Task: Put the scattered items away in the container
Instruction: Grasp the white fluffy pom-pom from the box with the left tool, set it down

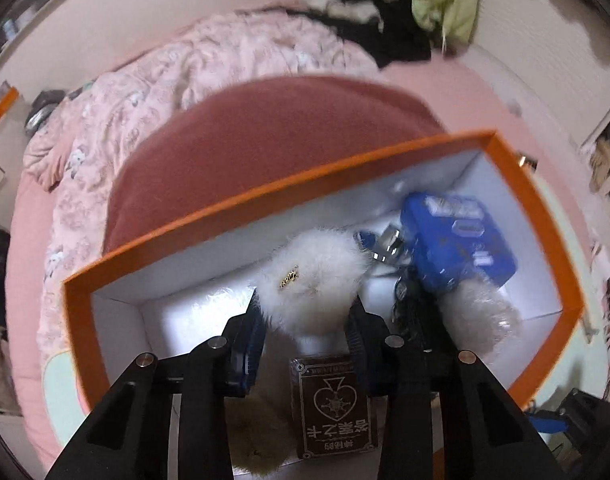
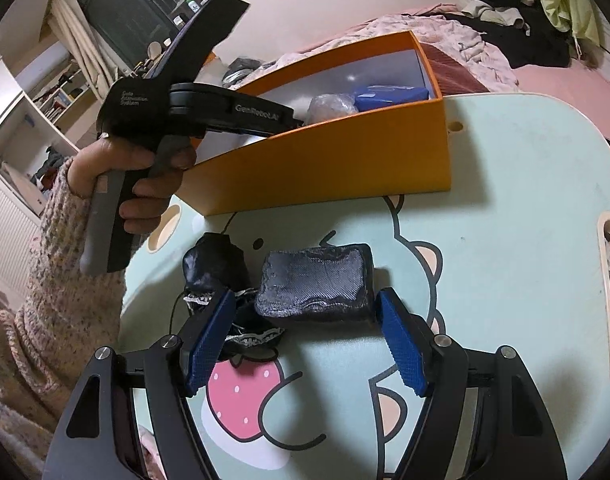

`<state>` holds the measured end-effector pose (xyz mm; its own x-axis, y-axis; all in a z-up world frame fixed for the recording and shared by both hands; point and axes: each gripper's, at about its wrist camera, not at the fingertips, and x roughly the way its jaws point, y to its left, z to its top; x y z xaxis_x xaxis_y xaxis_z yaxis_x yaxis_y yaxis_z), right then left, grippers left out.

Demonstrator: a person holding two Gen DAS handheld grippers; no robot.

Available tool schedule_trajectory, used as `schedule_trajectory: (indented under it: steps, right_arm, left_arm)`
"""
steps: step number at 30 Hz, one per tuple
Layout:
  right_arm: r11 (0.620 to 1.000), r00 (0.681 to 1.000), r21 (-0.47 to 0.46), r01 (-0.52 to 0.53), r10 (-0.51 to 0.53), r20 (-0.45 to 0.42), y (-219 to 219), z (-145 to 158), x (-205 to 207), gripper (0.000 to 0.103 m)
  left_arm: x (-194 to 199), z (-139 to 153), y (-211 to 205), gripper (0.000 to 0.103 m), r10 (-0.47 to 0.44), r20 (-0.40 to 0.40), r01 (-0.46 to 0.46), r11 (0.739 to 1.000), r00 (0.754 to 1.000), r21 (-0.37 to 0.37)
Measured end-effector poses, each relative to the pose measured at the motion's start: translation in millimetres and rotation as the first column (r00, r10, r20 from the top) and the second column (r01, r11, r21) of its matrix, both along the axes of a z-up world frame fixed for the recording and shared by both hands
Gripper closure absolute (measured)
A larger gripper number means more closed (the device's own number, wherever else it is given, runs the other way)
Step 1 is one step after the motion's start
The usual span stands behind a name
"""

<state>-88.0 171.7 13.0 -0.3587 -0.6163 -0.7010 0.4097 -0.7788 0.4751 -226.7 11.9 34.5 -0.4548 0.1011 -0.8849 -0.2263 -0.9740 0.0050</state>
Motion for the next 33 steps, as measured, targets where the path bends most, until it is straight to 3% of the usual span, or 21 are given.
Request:
schedule_trajectory:
  steps: [7,11,15,22,25,28,30,32,33]
  right_arm:
    - [1.0,1.0,0.016,0.014,-0.014,-0.006,2.8,1.8,-1.4,0.03]
    - [0.999,1.0,0.031,0.014,-0.014,-0.022,3.5,7.5,-1.0,0.03]
    - [0.999,0.999,0.043,0.014,-0.012,-0.036,4.7,15.0,-2.5,0.03]
    - [0.998,0.995,0.062,-0.02,0.026,-0.096,-0.5,42.4,-22.7,0.03]
    - [0.997,0.989,0.064,-0.051,0.059,-0.134,-17.2,65.1,-39.5,0.03]
    - [0.99,0.988,0.093,-0.106,0.116,-0.1,-49.8,76.1,-64.3,0.03]
    - [0.982,0.986,0.117,-0.149,0.157,-0.055,-75.7,74.7,-83.4,0.031]
    - [0.971,0.979,0.13,-0.199,0.203,-0.015,-97.2,69.4,-97.7,0.033]
    - [0.963,0.973,0.144,-0.229,0.229,0.017,-109.5,64.9,-104.3,0.036]
  left_arm:
    - [43.0,68.5,-31.4,0.068,0.041,-0.188,-0.009,0.986,0.981,0.168]
    - [87.0,87.6,-57.5,0.067,0.052,-0.233,0.006,0.97,0.971,0.245]
    - [125.9,70.7,-80.5,0.067,0.097,-0.221,-0.041,0.969,0.97,0.245]
    - [166.6,6.9,-109.1,0.067,0.22,-0.086,-0.184,0.932,0.972,0.312]
    - [176.5,-7.0,-99.9,0.067,0.217,-0.09,-0.181,0.936,0.972,0.303]
    - [179.4,-14.5,-89.1,0.067,0.199,-0.088,-0.165,0.941,0.976,0.297]
    - [180.7,-20.4,-80.5,0.058,0.174,-0.074,-0.144,0.942,0.982,0.304]
    - [182.1,-23.9,-76.4,0.036,0.17,-0.065,-0.143,0.943,0.983,0.3]
    - [182.6,-23.9,-76.0,0.033,0.178,-0.069,-0.15,0.944,0.982,0.295]
